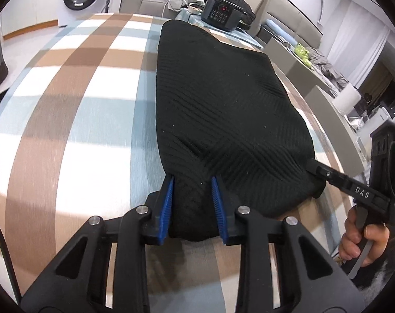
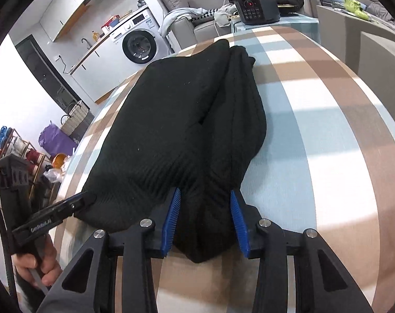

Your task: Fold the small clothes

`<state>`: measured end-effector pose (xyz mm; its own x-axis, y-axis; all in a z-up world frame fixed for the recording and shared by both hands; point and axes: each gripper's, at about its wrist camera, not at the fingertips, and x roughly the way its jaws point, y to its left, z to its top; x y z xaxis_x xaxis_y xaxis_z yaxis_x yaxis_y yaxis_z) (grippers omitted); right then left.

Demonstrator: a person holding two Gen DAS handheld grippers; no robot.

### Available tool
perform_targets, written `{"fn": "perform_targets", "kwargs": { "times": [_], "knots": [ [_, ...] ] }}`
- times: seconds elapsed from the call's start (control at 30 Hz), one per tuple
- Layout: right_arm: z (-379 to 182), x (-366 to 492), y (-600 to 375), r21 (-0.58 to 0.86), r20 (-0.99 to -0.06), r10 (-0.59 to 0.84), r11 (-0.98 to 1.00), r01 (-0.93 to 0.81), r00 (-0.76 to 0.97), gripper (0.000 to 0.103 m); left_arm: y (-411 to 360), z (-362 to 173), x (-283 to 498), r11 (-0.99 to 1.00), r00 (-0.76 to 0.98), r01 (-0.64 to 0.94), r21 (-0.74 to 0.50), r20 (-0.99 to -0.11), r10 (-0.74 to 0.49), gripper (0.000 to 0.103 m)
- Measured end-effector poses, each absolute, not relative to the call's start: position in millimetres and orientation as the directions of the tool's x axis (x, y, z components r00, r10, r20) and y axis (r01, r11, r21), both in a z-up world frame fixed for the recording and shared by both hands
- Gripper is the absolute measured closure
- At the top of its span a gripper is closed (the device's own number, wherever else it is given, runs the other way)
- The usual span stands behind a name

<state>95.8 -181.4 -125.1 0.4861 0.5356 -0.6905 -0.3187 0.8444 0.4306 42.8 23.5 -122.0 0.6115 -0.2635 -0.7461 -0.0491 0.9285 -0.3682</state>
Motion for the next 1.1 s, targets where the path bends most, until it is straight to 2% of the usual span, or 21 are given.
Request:
{"fn": "perform_targets", "kwargs": {
  "times": [0.13,0.23,0.3,0.33,0.37,0.47,0.53,0.7,0.73,0.87,1.1],
  "knots": [
    [-118,111,-173,0.376,-0.696,0.499,0.866,-0.329,0.517,0.061,20,-117,54,0.946,0.624,-0.057,-0.318,-0.751,-0.215,0.076],
    [-110,109,-173,0.350,-0.678,0.495,0.867,-0.354,0.543,0.055,18,-108,55,0.969,0.656,-0.068,-0.239,-0.742,-0.137,0.068],
    [-104,105,-174,0.323,-0.655,0.497,0.865,-0.384,0.569,0.043,20,-103,54,0.975,0.682,-0.079,-0.207,-0.724,-0.098,0.052],
    [-102,105,-175,0.312,-0.648,0.497,0.865,-0.393,0.577,0.031,21,-101,52,0.977,0.696,-0.085,-0.197,-0.713,-0.083,0.040],
    [-98,101,-177,0.301,-0.630,0.504,0.860,-0.412,0.591,0.023,24,-98,51,0.976,0.714,-0.083,-0.201,-0.695,-0.082,0.032],
    [-92,92,-181,0.278,-0.578,0.521,0.849,-0.449,0.628,0.010,28,-92,46,0.975,0.745,-0.074,-0.211,-0.661,-0.087,0.022],
    [-90,88,-183,0.268,-0.560,0.524,0.847,-0.459,0.642,0.003,29,-90,44,0.975,0.758,-0.071,-0.209,-0.647,-0.083,0.021],
    [-89,83,-191,0.274,-0.505,0.539,0.841,-0.466,0.675,0.000,28,-82,33,0.977,0.795,-0.072,-0.199,-0.603,-0.064,0.008],
    [-88,84,-191,0.274,-0.494,0.544,0.838,-0.473,0.678,0.000,28,-80,31,0.978,0.805,-0.077,-0.193,-0.591,-0.054,0.002],
    [-86,80,-191,0.253,-0.453,0.565,0.823,-0.508,0.690,0.000,27,-74,20,0.981,0.844,-0.075,-0.181,-0.536,-0.035,0.001],
    [-90,72,-191,0.268,-0.406,0.628,0.777,-0.570,0.664,0.000,20,-75,6,0.983,0.864,-0.066,-0.172,-0.503,-0.030,0.001]
  ]
}}
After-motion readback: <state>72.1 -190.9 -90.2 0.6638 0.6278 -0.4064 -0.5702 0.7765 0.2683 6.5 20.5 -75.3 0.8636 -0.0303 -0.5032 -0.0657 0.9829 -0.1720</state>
